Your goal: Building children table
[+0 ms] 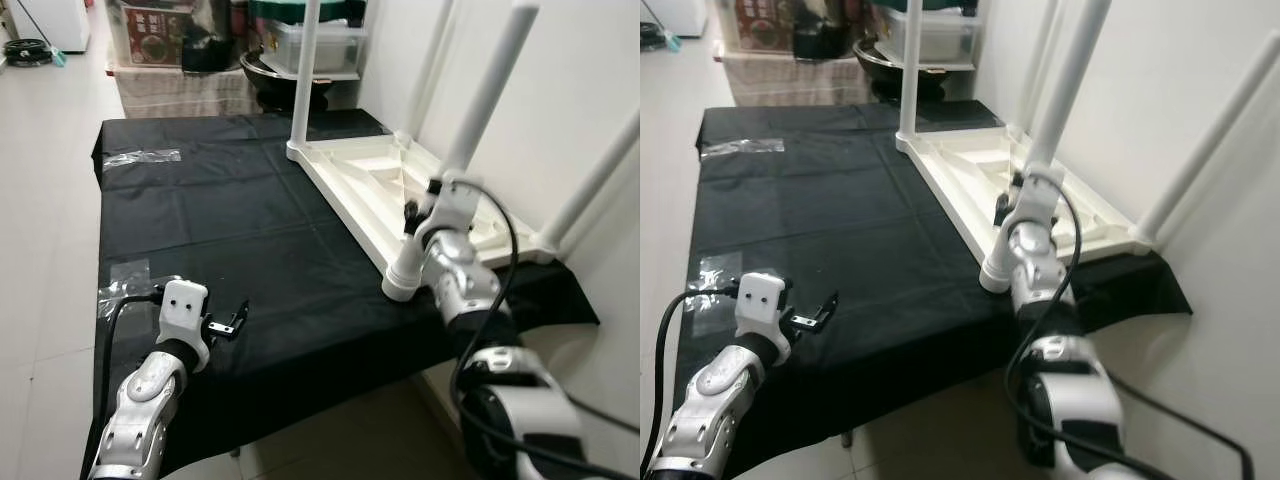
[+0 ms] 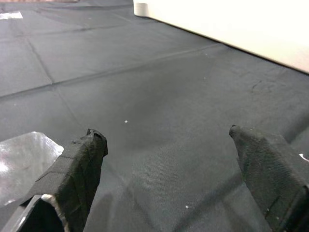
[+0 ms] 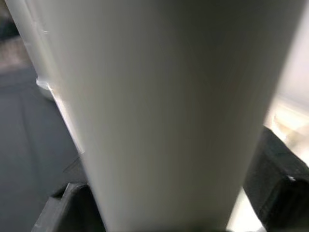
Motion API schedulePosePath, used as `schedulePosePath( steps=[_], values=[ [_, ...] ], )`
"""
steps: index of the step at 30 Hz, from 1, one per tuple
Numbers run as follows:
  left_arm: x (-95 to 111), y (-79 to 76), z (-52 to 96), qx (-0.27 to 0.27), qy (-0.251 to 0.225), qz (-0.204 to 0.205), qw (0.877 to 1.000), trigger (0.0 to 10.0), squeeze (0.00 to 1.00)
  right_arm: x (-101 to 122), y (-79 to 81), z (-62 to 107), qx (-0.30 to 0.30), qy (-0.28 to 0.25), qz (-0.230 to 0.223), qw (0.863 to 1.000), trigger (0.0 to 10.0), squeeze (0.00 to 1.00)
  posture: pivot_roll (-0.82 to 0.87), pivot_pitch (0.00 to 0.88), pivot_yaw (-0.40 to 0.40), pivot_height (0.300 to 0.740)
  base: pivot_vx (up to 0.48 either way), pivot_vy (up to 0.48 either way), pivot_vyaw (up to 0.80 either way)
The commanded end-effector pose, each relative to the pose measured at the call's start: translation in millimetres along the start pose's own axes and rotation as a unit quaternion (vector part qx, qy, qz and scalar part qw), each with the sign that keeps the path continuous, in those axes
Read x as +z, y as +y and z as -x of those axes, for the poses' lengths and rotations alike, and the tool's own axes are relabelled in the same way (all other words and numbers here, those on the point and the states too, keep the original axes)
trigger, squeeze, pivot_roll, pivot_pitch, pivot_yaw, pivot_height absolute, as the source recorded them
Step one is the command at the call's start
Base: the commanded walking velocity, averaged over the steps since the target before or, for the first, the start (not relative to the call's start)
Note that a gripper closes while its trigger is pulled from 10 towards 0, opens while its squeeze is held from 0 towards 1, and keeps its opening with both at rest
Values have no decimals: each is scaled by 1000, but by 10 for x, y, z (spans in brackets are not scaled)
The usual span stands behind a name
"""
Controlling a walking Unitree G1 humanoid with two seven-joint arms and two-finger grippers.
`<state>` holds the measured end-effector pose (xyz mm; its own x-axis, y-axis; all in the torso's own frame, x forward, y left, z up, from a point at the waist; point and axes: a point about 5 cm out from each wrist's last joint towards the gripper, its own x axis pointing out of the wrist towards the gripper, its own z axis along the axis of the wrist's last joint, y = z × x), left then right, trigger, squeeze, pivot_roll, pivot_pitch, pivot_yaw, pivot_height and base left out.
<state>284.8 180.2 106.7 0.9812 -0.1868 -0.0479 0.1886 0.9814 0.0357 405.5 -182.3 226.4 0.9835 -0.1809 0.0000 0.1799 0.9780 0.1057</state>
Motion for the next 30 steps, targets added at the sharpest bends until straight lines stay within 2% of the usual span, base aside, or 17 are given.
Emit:
schedulePosePath(
  steps=[1, 3, 4, 5, 6, 8, 9, 10, 14, 17, 18, 19, 21, 22, 27, 28, 30],
  values=[
    [-57, -24, 30, -2, 6, 0, 1000, 10000, 0, 472, 28, -71, 160, -76, 13, 984, 10000, 0, 37, 0, -137, 740, 0, 0, 0],
    [-57, -24, 30, -2, 6, 0, 1000, 10000, 0, 472, 28, -71, 160, -76, 13, 984, 10000, 0, 37, 0, -137, 740, 0, 0, 0],
    [-61, -37, 27, -3, 7, 0, 1000, 10000, 0, 610, 101, 13, 318, -90, 47, 943, 10000, 0, 35, 0, -137, 740, 0, 0, 0],
    [-61, -37, 27, -3, 7, 0, 1000, 10000, 0, 610, 101, 13, 318, -90, 47, 943, 10000, 0, 35, 0, -137, 740, 0, 0, 0],
    [-60, -40, 19, -4, 6, 1, 1000, 10000, 0, 553, 96, 89, 407, -74, 85, 906, 10000, 0, 33, 0, -136, 740, 0, 0, 0],
    [-60, -40, 19, -4, 6, 1, 1000, 10000, 0, 553, 96, 89, 407, -74, 85, 906, 10000, 0, 33, 0, -136, 740, 0, 0, 0],
    [-56, -47, 7, -5, 5, 0, 1000, 10000, 0, 456, 70, 125, 448, -49, 121, 885, 10000, 0, 37, 0, -138, 740, 0, 0, 0],
    [-50, -52, -5, -6, 5, 0, 1000, 10000, 0, 367, 72, 137, 474, -21, 131, 870, 10000, 0, 38, 0, -134, 740, 0, 0, 0],
    [-33, -57, -26, -10, 2, -2, 1000, 10000, 0, 146, 222, 118, 501, 42, 139, 854, 10000, 0, 45, 0, -138, 740, 0, 0, 0],
    [-32, -51, -25, -9, 2, -3, 1000, 10000, 0, 127, 264, 108, 498, 48, 137, 855, 9961, 0, 54, 0, -144, 740, 0, 0, 0],
    [-28, -41, -18, -8, 1, -3, 1000, 10000, 0, 117, 329, 82, 487, 52, 125, 863, 4000, 0, 58, 0, -147, 740, 0, 0, 0],
    [-30, -38, -6, -6, 1, -4, 1000, 10000, 0, 107, 408, 70, 480, 57, 105, 869, 3725, 0, 61, 0, -146, 740, 0, 0, 0],
    [-30, -38, -6, -6, 1, -4, 1000, 10000, 0, 107, 408, 70, 480, 57, 105, 869, 3725, 0, 61, 0, -146, 740, 0, 0, 0],
    [-34, -40, 6, -5, 1, -3, 1000, 10000, 0, 92, 470, 71, 480, 59, 94, 870, 4784, 0, 65, 0, -147, 740, 0, 0, 0],
    [-38, -44, 16, -5, 2, -3, 1000, 10000, 0, 61, 538, 83, 483, 59, 80, 870, 4510, 0, 65, 0, -146, 740, 0, 0, 0],
    [-38, -45, 21, -5, 3, -3, 1000, 10000, 0, 34, 574, 83, 473, 56, 59, 877, 0, 0, 65, 0, -147, 740, 0, 0, 0],
    [-36, -33, 26, -5, 4, -4, 1000, 10000, 0, -63, 501, 32, 398, 66, 34, 914, 0, 0, 65, 0, -150, 740, 0, 0, 0]
  ],
)
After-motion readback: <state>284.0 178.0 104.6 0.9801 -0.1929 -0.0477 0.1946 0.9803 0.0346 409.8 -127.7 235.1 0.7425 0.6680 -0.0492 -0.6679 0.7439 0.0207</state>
